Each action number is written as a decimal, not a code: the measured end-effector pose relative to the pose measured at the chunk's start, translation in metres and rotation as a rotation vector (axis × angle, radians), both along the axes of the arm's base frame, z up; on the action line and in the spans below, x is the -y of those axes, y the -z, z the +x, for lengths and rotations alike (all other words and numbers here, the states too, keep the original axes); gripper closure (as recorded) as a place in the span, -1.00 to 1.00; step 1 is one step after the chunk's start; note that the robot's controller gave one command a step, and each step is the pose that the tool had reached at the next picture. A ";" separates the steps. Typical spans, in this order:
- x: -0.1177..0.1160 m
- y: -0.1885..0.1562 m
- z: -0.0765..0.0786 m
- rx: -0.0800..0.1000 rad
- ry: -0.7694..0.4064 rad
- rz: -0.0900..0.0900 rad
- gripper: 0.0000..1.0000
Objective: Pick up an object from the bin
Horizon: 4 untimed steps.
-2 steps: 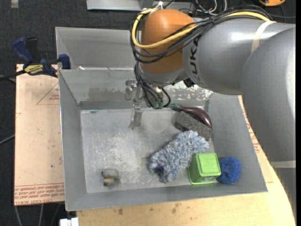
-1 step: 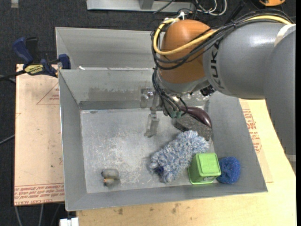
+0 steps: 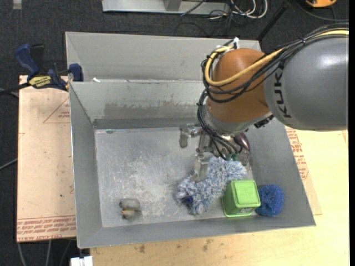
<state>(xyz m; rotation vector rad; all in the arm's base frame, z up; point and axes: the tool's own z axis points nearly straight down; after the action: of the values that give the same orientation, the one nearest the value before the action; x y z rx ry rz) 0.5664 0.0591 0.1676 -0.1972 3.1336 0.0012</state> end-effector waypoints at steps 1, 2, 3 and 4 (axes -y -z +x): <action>0.032 0.045 -0.011 -0.001 0.064 -0.001 1.00; 0.033 0.045 -0.011 -0.001 0.064 -0.001 1.00; 0.027 0.064 0.004 0.002 0.080 0.001 1.00; 0.029 0.076 -0.021 -0.002 0.178 0.001 -1.00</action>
Offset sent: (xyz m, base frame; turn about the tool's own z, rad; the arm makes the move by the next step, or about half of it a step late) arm 0.0000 0.0000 0.0000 0.0000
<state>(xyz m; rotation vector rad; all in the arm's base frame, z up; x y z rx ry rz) 0.5453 0.0304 0.0921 0.0825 3.1407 0.0021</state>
